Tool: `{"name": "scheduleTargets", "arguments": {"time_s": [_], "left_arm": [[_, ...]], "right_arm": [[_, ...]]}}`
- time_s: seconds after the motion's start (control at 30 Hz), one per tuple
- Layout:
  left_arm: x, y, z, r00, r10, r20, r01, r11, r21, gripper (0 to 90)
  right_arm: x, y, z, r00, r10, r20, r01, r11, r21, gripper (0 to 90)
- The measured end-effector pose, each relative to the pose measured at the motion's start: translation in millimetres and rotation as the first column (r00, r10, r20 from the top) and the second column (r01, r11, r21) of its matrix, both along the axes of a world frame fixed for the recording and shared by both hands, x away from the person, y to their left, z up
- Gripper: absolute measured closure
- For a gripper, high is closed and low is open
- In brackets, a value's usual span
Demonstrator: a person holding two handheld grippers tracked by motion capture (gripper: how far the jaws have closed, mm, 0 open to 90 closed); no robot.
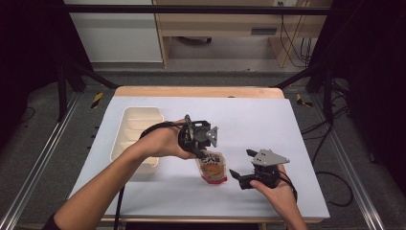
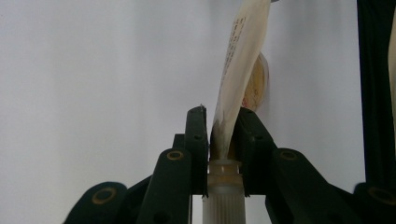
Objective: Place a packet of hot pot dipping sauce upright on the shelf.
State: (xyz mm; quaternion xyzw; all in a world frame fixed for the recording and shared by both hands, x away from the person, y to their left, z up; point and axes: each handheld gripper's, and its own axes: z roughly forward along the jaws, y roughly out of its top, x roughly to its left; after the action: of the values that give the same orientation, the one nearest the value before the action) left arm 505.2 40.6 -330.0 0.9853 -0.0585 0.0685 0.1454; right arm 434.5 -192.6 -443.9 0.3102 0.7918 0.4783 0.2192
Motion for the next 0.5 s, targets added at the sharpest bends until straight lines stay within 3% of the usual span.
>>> {"name": "scheduleTargets", "arguments": {"time_s": [0.23, 0.5], "left_arm": [[-4.3, -5.6, 9.1, 0.9995, 0.001, 0.032, -0.002, 0.9996, 0.027, 76.1], [-5.0, 0.9, 31.3, 0.9974, 0.002, 0.072, -0.009, 0.9956, 0.094, 76.3]], "right_arm": [[0.6, -9.9, -11.8, 0.999, -0.012, -0.043, 0.013, 0.999, 0.041, 7.8], [0.3, -10.3, -14.3, 0.9993, -0.023, -0.031, 0.024, 0.999, 0.025, 7.5]]}}
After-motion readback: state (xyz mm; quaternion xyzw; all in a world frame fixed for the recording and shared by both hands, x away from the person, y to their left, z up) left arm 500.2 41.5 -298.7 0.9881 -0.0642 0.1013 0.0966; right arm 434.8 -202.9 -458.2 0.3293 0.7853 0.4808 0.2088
